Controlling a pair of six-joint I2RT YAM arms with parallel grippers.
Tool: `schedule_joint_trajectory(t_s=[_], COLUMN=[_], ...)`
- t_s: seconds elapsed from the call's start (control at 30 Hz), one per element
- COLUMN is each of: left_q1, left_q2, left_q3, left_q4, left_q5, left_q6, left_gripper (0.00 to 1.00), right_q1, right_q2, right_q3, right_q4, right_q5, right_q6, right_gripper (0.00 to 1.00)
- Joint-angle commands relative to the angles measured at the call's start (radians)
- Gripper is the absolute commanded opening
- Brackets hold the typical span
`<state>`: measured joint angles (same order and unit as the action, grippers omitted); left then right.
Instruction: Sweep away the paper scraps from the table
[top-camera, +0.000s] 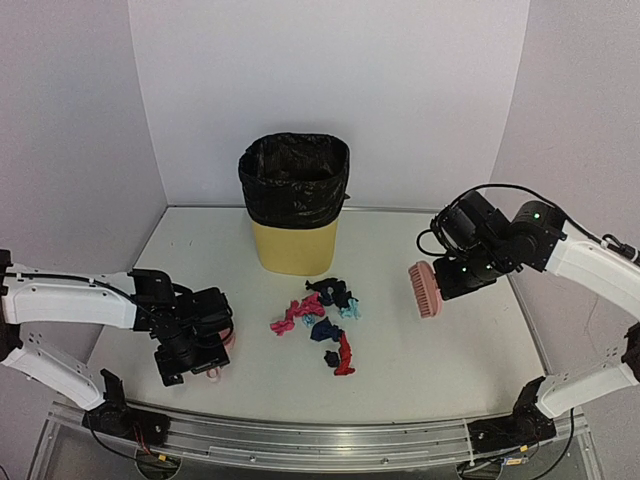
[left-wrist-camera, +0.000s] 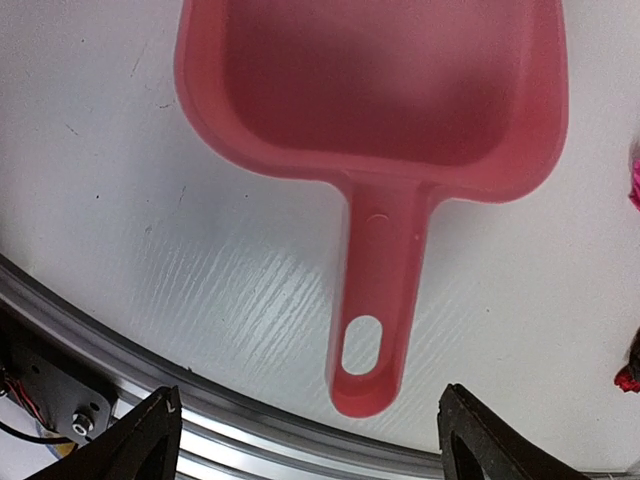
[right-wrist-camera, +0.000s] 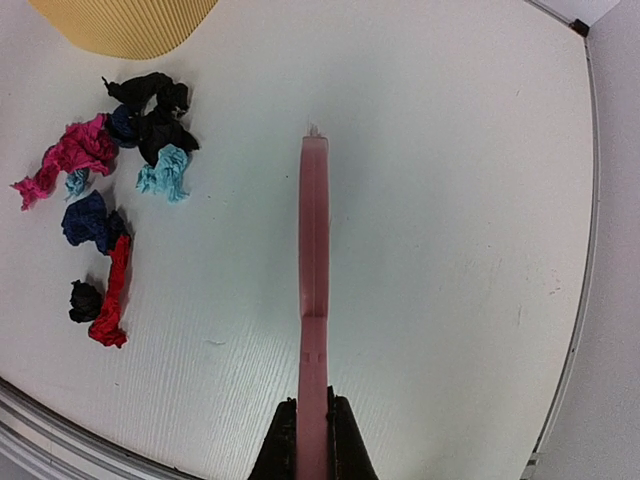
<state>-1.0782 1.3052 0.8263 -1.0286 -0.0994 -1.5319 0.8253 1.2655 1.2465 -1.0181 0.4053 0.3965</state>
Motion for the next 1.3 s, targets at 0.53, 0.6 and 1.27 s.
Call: schedule_joint_trajectory(t_s=[0.53, 0.6, 1.27], left_q1=[0.056, 0.069, 0.116], left_q2=[-0.028, -0.022, 0.063], left_q3=[-0.154, -0.159, -0.169], left_q4=[0.292, 0.297, 0.388], left_q5=[-0.085, -0.084, -0.042], left_q6=[0.032, 0.037, 0.126], left_gripper=[0.73, 0.69, 0.29], right_q1=[0.0, 0.0, -0.001], right_q2=[-0.009, -0.008, 0.033], right_q3=[0.011, 0.013, 0.028], right_q4=[0.035, 0.035, 0.037], right_q5=[-0.068, -0.065, -0.054], right_q6=[-0.007, -0.008, -0.019], right_gripper=[0.0, 0.0, 0.0])
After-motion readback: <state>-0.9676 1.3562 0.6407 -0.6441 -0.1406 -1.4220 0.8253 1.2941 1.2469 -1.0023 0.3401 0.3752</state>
